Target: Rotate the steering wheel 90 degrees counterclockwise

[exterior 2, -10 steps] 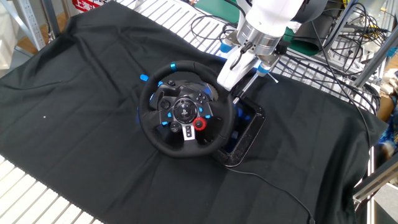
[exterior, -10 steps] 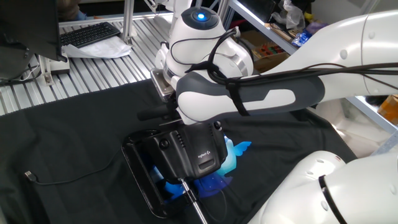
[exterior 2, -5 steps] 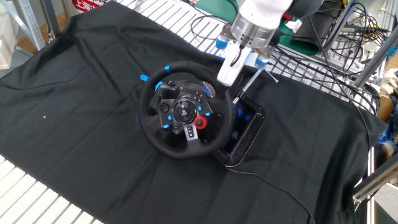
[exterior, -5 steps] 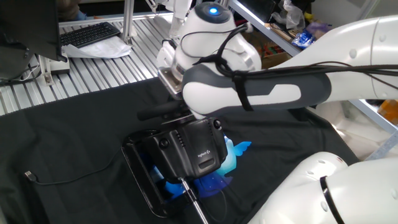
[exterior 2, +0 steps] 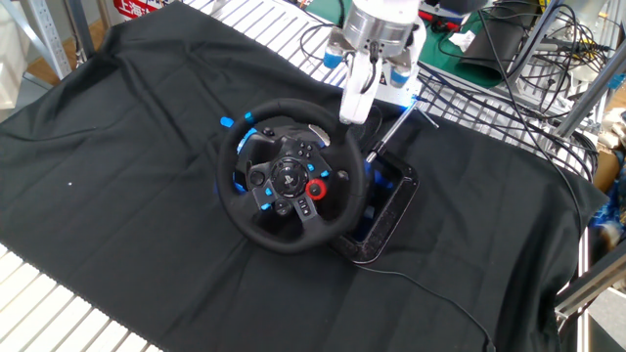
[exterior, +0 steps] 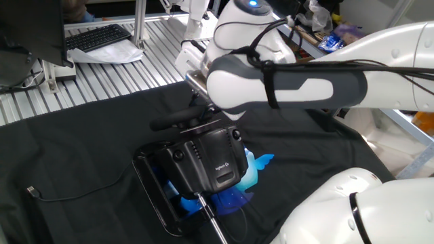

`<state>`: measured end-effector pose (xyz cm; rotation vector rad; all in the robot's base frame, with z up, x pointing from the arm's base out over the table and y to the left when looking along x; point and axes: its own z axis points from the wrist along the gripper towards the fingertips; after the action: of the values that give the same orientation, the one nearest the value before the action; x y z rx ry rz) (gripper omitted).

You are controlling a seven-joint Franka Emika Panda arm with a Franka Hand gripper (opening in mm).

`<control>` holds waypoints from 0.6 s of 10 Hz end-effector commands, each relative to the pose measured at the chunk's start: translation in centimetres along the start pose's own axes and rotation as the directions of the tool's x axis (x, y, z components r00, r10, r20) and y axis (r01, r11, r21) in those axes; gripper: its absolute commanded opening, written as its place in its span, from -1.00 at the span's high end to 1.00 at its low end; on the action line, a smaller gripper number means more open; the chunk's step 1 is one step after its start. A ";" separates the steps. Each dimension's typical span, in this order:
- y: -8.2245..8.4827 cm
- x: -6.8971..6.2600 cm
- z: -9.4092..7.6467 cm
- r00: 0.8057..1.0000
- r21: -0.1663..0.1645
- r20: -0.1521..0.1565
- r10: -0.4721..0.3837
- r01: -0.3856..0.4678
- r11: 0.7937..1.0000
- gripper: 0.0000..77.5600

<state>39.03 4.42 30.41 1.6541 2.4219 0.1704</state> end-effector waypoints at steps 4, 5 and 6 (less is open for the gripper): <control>-0.2 -3.0 -0.4 0.973 -0.038 -0.065 -0.223 0.221 0.975 0.97; -0.2 -3.2 -0.2 0.971 -0.042 -0.063 -0.229 0.227 0.973 0.97; -0.2 -3.4 -0.1 0.972 -0.044 -0.059 -0.229 0.226 0.973 0.97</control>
<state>40.21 1.37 31.50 1.3642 2.6012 0.2416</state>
